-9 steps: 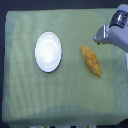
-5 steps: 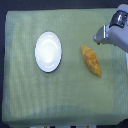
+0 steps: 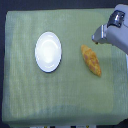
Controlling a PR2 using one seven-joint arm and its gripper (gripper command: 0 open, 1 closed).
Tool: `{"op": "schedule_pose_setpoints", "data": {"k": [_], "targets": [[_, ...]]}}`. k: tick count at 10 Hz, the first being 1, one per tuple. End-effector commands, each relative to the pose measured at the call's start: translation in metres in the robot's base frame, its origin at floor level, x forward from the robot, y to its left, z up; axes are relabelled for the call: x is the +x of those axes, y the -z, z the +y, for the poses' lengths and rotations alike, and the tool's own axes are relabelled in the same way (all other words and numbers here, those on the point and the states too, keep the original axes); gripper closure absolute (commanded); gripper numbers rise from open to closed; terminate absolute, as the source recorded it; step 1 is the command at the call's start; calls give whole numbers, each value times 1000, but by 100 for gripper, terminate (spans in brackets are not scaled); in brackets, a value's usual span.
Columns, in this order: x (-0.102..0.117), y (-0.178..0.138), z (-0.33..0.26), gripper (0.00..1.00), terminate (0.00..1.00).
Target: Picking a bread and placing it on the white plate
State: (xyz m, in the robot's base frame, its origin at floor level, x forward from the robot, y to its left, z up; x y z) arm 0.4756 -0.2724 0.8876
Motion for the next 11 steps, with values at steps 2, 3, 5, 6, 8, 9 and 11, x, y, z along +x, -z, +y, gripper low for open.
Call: {"op": "schedule_pose_setpoints", "data": {"k": [2, 3, 5, 6, 8, 9, 11], "targets": [[4, 46, 26, 0, 0], [3, 59, 34, 0, 0], [5, 88, 52, 0, 0], [6, 92, 54, 0, 0], [9, 109, 63, 0, 0], [11, 116, 65, 0, 0], [14, 132, 63, 0, 0]]}}
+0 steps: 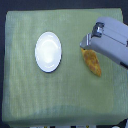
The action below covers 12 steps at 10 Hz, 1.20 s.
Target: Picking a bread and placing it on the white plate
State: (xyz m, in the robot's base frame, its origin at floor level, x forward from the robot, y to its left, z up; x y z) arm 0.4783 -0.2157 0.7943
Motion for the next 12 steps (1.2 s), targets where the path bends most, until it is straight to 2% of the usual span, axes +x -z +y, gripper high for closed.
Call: {"op": "schedule_pose_setpoints", "data": {"k": [1, 5, 8, 12], "targets": [[12, 47, 0, 0, 0], [2, 86, -11, 0, 0], [5, 102, 0, 0, 0], [5, 102, -3, 0, 0]]}}
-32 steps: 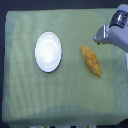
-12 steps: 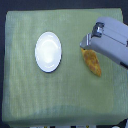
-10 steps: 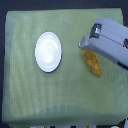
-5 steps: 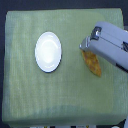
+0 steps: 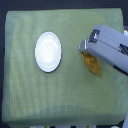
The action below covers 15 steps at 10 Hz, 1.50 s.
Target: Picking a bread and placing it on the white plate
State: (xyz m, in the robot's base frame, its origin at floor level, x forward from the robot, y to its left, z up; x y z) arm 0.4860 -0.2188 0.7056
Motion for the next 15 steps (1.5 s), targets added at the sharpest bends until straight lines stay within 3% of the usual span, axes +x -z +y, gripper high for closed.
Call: {"op": "schedule_pose_setpoints", "data": {"k": [1, 15], "targets": [[-6, 10, 4, 100, 0], [-9, -30, 10, 100, 0]]}}
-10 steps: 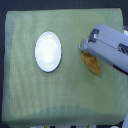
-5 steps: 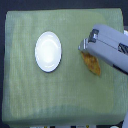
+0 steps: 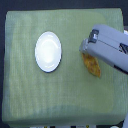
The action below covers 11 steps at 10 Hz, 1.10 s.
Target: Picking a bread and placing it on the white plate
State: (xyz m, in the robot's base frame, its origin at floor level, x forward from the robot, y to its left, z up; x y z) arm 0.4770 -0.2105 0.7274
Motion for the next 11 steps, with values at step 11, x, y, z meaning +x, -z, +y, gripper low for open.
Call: {"op": "schedule_pose_setpoints", "data": {"k": [11], "targets": [[-3, -71, -10, 100, 0]]}}
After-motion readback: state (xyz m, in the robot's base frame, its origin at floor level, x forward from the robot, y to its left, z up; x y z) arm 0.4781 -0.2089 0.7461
